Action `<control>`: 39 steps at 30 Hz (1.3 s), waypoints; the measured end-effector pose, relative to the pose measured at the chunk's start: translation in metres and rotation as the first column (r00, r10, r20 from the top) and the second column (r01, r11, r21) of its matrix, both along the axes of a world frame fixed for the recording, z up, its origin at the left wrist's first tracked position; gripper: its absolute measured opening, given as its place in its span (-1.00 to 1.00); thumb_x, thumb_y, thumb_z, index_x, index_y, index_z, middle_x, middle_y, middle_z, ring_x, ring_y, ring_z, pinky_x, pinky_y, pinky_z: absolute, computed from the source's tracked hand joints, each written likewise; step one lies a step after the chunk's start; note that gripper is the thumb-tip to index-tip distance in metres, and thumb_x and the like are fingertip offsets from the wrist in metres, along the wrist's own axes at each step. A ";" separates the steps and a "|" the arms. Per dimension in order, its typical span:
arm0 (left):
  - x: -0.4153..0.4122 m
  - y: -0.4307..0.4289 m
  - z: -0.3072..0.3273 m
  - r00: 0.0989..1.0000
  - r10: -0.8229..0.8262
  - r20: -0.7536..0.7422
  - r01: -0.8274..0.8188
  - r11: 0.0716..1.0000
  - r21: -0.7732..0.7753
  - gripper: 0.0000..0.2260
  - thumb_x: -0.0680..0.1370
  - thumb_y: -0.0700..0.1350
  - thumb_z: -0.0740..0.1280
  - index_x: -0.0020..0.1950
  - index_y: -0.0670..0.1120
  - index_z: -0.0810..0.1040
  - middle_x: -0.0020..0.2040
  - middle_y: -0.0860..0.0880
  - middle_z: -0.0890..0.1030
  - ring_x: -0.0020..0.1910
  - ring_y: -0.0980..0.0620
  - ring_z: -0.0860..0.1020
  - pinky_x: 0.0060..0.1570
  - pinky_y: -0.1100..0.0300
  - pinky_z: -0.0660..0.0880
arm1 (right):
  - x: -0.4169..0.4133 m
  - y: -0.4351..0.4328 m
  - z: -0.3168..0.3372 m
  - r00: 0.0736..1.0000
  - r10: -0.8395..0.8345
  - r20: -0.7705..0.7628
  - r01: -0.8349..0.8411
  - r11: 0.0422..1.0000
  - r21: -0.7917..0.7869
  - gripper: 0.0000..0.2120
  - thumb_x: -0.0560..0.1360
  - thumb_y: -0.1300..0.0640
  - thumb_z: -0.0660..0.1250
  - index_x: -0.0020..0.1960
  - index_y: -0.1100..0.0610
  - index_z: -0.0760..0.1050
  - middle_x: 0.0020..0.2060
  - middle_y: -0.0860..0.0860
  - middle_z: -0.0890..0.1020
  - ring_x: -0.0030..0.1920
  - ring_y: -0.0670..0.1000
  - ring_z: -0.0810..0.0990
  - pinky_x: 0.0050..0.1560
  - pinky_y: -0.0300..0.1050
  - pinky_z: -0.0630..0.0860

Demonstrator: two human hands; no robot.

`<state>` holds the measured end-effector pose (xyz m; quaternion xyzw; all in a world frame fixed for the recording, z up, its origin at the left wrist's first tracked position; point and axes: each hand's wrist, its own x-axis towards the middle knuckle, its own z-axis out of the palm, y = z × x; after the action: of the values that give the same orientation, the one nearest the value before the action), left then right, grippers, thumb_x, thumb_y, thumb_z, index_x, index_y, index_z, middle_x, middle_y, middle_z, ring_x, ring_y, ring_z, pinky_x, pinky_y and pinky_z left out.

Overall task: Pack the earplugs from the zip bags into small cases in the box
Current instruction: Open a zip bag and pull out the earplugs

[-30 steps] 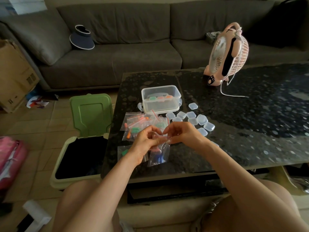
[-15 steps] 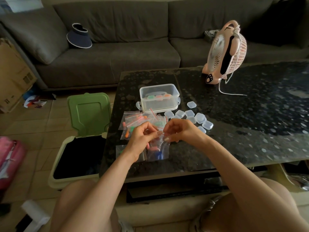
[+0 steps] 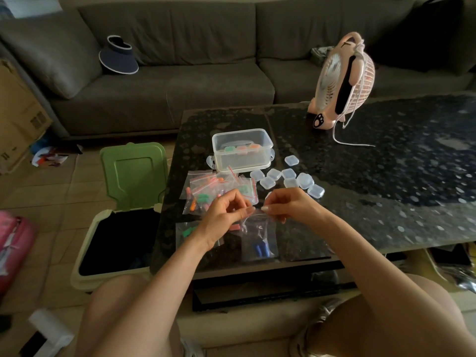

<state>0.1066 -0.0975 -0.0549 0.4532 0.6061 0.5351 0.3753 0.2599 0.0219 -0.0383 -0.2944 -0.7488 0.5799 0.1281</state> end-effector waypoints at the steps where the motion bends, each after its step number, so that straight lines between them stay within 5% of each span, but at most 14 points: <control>1: 0.001 0.001 0.000 0.999 0.000 0.036 0.001 1.000 -0.009 -0.81 0.50 -0.21 0.37 -0.27 -0.09 0.41 -0.19 0.01 0.56 -0.23 0.12 0.50 -0.32 0.29 0.45 | 0.002 0.000 -0.001 1.000 -0.020 -0.016 0.020 0.999 -0.033 -0.94 0.43 0.27 0.43 -0.16 0.26 0.56 -0.32 0.14 0.56 -0.37 -0.03 0.50 -0.33 -0.23 0.46; 5: 0.004 0.007 -0.009 0.994 0.058 0.092 -0.056 0.998 -0.018 -0.84 0.50 -0.15 0.38 -0.25 -0.07 0.45 -0.29 -0.05 0.51 -0.29 0.03 0.47 -0.31 0.18 0.45 | 0.010 -0.001 -0.001 0.998 -0.061 0.001 0.061 0.995 -0.079 -0.82 0.46 0.25 0.41 0.05 0.23 0.54 -0.14 0.15 0.62 -0.30 -0.02 0.60 -0.26 -0.21 0.58; 9: 0.006 0.013 -0.020 0.964 0.207 0.168 -0.196 0.977 -0.078 -0.87 0.49 -0.09 0.37 -0.18 -0.10 0.48 -0.33 -0.03 0.55 -0.38 0.11 0.52 -0.36 0.25 0.48 | 0.023 -0.004 -0.005 0.977 -0.005 0.212 0.029 0.994 -0.108 -0.63 0.44 0.19 0.44 0.18 0.19 0.39 0.00 0.19 0.64 -0.15 0.07 0.67 -0.15 -0.15 0.62; 14: 0.004 0.021 -0.031 0.914 0.327 0.240 -0.280 0.937 -0.208 -0.86 0.51 -0.08 0.36 -0.12 -0.14 0.51 -0.27 -0.04 0.61 -0.42 0.12 0.59 -0.32 0.23 0.50 | 0.034 -0.005 -0.012 0.966 0.021 0.259 0.003 0.996 -0.093 -0.65 0.37 0.36 0.46 0.06 0.21 0.39 -0.07 0.25 0.65 -0.22 0.03 0.67 -0.21 -0.16 0.61; 19: 0.005 0.022 -0.033 0.888 0.291 0.356 -0.227 0.951 -0.209 -0.99 0.52 -0.31 0.32 -0.09 -0.23 0.52 -0.10 -0.10 0.62 -0.25 0.01 0.65 -0.26 0.27 0.59 | 0.032 -0.001 -0.023 0.956 0.041 0.291 -0.062 0.996 0.063 -0.75 0.34 0.47 0.42 -0.17 0.14 0.53 -0.25 0.07 0.64 -0.25 -0.04 0.60 -0.17 -0.24 0.57; 23: 0.004 0.021 -0.036 0.938 0.317 0.140 -0.279 0.930 -0.239 -0.95 0.53 -0.25 0.33 -0.11 -0.22 0.52 0.05 0.01 0.55 -0.29 0.07 0.61 -0.30 0.24 0.59 | 0.030 0.000 -0.027 0.965 -0.031 0.262 -0.004 0.991 0.131 -0.75 0.31 0.50 0.41 -0.13 0.22 0.65 -0.26 0.07 0.69 -0.29 -0.11 0.62 -0.19 -0.35 0.54; 28: 0.002 0.022 -0.042 0.933 0.298 -0.202 -0.338 0.919 -0.205 -0.93 0.52 -0.16 0.36 -0.14 -0.13 0.53 0.27 -0.21 0.51 -0.33 0.14 0.55 -0.49 0.41 0.41 | 0.025 -0.004 -0.035 0.968 -0.092 0.233 0.039 0.974 0.222 -0.71 0.30 0.55 0.38 -0.14 0.21 0.64 -0.33 -0.02 0.65 -0.37 -0.18 0.62 -0.28 -0.37 0.53; 32: 0.001 0.021 -0.043 0.914 0.285 -0.290 -0.343 0.924 -0.170 -0.89 0.50 -0.16 0.38 -0.21 -0.07 0.51 0.32 -0.16 0.49 0.14 -0.15 0.57 -0.32 0.26 0.53 | 0.019 -0.006 -0.038 0.957 -0.107 0.270 -0.017 0.907 0.420 -0.74 0.31 0.51 0.39 -0.14 0.19 0.63 -0.34 -0.10 0.56 -0.35 -0.17 0.55 -0.21 -0.28 0.55; 36: 0.003 0.020 -0.039 0.913 0.298 -0.277 -0.348 0.924 -0.156 -0.92 0.53 -0.19 0.33 -0.15 -0.16 0.48 -0.10 -0.15 0.63 -0.40 0.12 0.57 -0.46 0.36 0.49 | 0.022 -0.003 -0.033 0.906 0.002 0.423 -0.186 0.900 0.394 -0.64 0.23 0.15 0.60 -0.09 0.04 0.50 -0.23 -0.11 0.54 -0.19 -0.09 0.53 -0.18 -0.30 0.47; 39: 0.006 0.021 -0.033 0.948 0.298 -0.112 -0.314 0.935 -0.167 -0.90 0.56 -0.20 0.30 -0.14 -0.17 0.47 -0.28 -0.11 0.59 -0.48 0.16 0.57 -0.44 0.33 0.53 | 0.022 -0.012 -0.037 0.860 -0.027 0.509 -0.262 0.833 0.487 -0.47 0.17 -0.11 0.60 -0.05 -0.01 0.36 -0.17 -0.12 0.47 -0.16 -0.06 0.45 -0.26 -0.26 0.38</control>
<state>0.1131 -0.0770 -0.0883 0.3392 0.7314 0.5092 0.3013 0.2815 0.0104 -0.0756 -0.3365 -0.9055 0.2569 -0.0278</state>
